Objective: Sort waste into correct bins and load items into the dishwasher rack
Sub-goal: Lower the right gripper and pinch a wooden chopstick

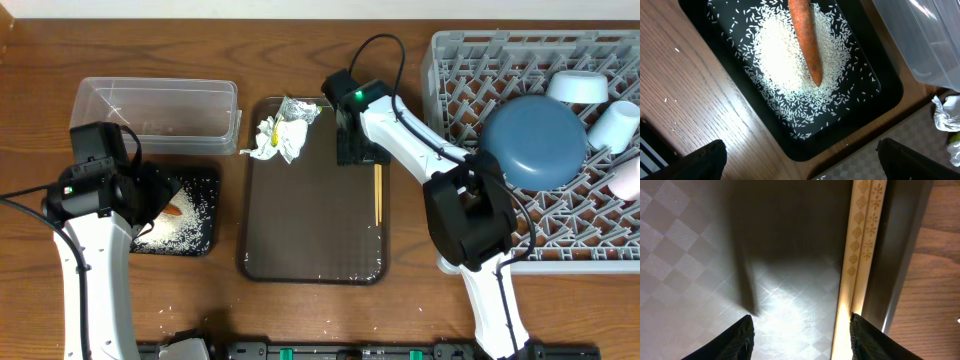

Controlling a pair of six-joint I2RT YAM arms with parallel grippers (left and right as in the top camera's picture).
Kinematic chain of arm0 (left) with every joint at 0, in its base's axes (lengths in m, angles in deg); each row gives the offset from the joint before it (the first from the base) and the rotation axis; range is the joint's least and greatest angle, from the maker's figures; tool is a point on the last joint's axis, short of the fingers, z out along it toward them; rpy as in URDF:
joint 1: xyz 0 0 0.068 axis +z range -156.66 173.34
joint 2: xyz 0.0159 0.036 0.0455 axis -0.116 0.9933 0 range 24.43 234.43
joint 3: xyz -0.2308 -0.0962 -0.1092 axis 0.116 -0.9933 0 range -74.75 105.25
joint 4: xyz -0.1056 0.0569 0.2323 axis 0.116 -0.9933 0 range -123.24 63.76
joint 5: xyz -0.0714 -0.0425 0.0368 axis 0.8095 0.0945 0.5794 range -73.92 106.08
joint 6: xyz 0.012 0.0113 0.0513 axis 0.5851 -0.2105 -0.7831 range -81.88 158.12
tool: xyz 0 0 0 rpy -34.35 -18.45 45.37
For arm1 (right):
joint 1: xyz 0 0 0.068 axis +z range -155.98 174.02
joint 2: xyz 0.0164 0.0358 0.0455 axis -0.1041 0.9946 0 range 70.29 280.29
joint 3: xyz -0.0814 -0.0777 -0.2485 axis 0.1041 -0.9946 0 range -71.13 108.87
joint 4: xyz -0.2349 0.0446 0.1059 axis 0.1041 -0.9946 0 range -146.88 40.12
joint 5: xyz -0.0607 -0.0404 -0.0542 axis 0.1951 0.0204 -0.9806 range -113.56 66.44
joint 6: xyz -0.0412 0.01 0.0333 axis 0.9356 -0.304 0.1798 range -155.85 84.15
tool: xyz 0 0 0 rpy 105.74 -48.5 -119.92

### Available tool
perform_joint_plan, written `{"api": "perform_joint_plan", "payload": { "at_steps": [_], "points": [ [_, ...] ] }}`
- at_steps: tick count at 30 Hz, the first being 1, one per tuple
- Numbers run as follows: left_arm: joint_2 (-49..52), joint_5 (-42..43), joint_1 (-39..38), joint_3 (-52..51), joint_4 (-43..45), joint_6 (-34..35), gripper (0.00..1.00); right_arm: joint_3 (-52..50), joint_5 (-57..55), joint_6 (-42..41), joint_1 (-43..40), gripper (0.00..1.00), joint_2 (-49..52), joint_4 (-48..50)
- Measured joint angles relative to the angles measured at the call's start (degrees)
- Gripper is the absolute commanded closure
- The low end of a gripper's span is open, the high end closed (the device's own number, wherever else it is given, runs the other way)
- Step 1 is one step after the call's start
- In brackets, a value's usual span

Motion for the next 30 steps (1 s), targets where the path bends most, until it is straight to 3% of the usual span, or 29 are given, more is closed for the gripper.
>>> {"api": "perform_joint_plan", "payload": {
  "at_steps": [30],
  "points": [
    [0.0,0.0,0.0,0.0,0.0,0.0,0.02,-0.7,0.9,0.0,-0.3,0.4,0.0,1.7]
  ]
}}
